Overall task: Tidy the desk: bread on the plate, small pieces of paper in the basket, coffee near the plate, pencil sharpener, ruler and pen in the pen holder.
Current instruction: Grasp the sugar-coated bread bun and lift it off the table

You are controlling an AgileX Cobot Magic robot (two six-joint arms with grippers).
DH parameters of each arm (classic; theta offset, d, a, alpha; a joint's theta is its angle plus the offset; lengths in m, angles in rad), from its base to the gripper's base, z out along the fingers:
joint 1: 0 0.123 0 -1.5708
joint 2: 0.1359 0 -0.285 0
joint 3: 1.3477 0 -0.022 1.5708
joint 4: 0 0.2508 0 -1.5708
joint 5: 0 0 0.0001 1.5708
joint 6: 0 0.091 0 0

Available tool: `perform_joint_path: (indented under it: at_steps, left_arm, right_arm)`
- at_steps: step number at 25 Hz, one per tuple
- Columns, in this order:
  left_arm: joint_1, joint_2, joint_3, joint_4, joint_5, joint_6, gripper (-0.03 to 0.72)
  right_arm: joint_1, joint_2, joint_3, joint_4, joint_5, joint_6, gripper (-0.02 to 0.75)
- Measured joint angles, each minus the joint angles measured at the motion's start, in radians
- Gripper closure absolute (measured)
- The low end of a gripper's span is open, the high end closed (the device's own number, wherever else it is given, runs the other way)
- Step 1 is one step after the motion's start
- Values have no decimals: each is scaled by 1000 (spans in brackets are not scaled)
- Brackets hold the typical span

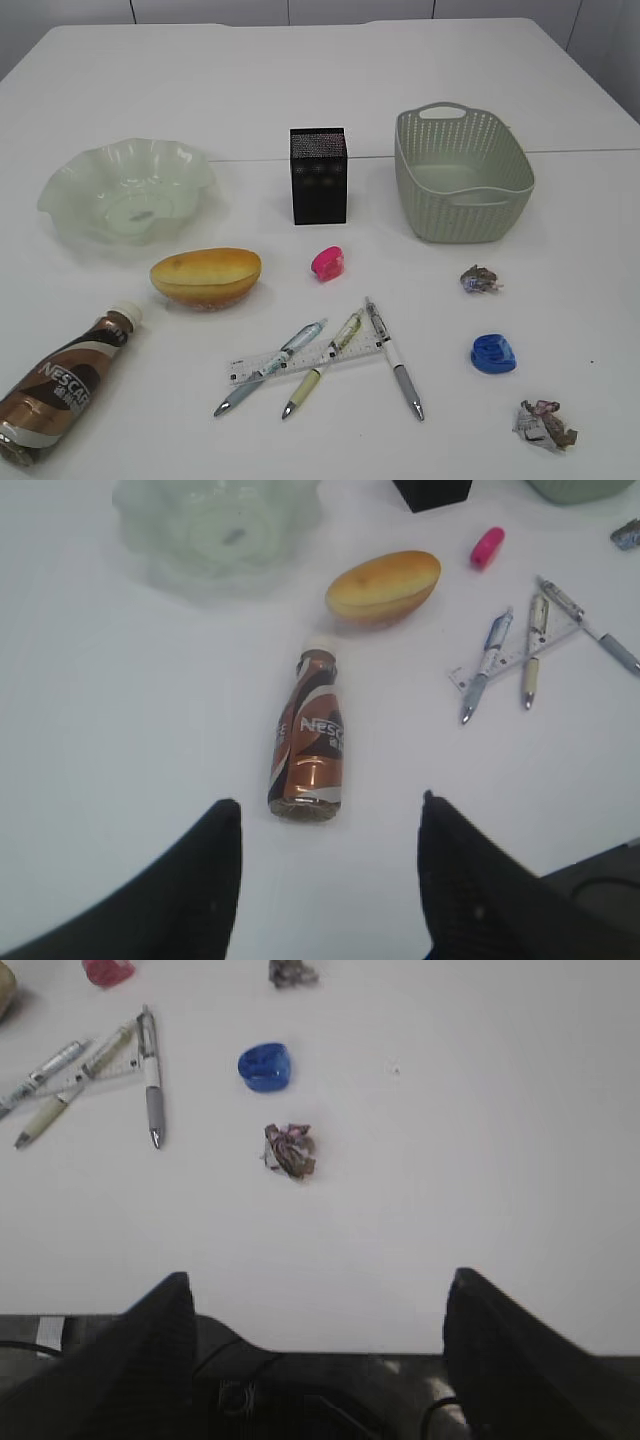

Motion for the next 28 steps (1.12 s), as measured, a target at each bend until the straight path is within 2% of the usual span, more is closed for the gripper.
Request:
perform_joint_path:
  at_steps: [6,10,21,24,28]
  left_arm:
    - [-4,291,-151,-2,22,9,274]
    - [-40,470,-301,-2,26,33,274]
    - [-230,1052,-799,52,58,80,273]
    - [-260,1205,-864,50,45,117,262]
    - [-281,1348,-873,48,43,186,206]
  right_arm:
    - [0,248,-44,0,20,18,174]
    - [0,384,-44,11,20,18,174]
    - [0,479,-44,16,15,18,174]
    - [0,479,-45,24,15,18,174]
    - [0,479,-45,26,15,18,174]
